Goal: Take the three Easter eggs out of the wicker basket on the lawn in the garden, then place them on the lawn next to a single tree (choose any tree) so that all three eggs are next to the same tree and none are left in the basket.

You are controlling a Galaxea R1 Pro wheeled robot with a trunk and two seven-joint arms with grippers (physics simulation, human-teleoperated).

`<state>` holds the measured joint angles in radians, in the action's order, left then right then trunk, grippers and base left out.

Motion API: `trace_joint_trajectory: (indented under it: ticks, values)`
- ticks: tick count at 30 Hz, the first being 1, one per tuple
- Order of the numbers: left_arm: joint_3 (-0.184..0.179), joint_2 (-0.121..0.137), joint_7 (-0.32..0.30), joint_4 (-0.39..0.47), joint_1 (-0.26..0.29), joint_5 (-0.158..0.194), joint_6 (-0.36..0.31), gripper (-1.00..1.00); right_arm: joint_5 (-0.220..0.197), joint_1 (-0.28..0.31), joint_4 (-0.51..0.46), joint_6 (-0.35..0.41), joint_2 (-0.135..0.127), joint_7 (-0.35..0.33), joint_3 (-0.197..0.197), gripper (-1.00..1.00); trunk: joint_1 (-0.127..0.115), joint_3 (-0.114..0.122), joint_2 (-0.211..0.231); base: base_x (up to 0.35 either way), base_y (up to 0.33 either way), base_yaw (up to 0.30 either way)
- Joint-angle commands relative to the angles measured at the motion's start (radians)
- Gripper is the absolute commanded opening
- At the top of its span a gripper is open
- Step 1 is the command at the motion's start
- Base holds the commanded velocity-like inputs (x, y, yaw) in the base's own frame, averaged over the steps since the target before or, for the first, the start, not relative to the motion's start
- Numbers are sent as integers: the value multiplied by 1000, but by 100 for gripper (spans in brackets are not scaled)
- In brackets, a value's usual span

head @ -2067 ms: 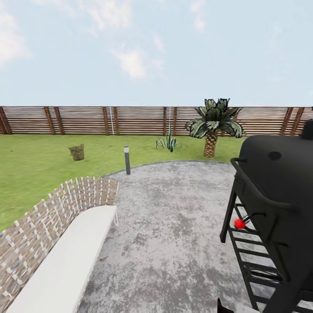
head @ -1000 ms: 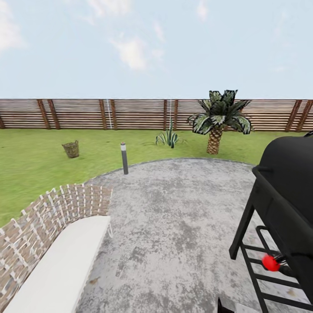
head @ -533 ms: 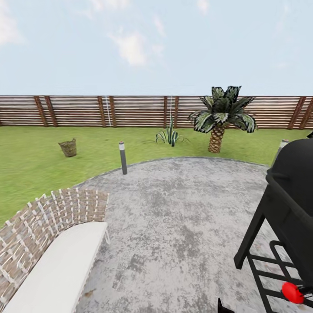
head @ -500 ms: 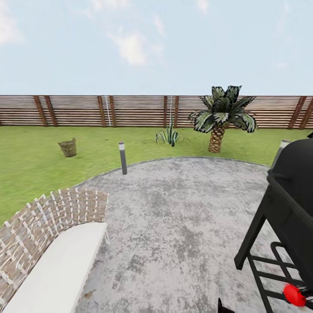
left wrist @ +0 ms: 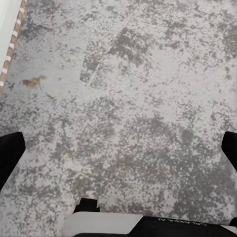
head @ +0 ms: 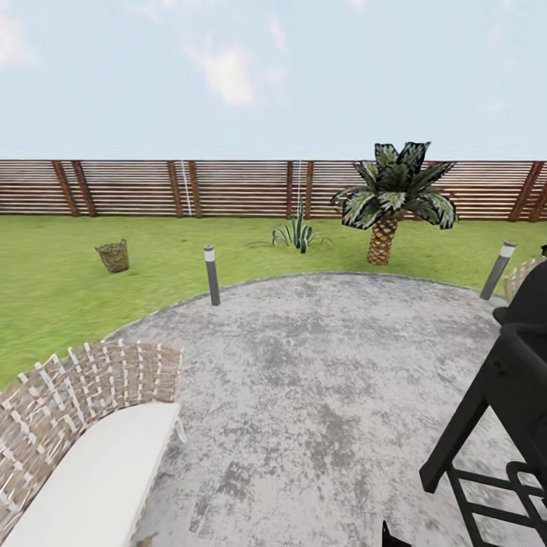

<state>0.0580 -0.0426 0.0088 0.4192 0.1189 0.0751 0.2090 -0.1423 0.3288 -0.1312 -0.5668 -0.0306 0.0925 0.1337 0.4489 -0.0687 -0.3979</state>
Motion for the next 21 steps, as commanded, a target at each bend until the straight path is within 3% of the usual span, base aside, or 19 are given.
trace_joint_trajectory:
  ticks: [1, 21]
  values:
    - [2, 0, -1, 0, 1, 8, 3, 100, -10, 1, 1, -4, 0, -2, -3, 100, 1, -4, -2, 332, 0, 0]
    - [2, 0, -1, 0, 1, 8, 3, 100, -10, 1, -1, -4, 0, -2, -3, 100, 1, -22, -2, 332, -69, 0]
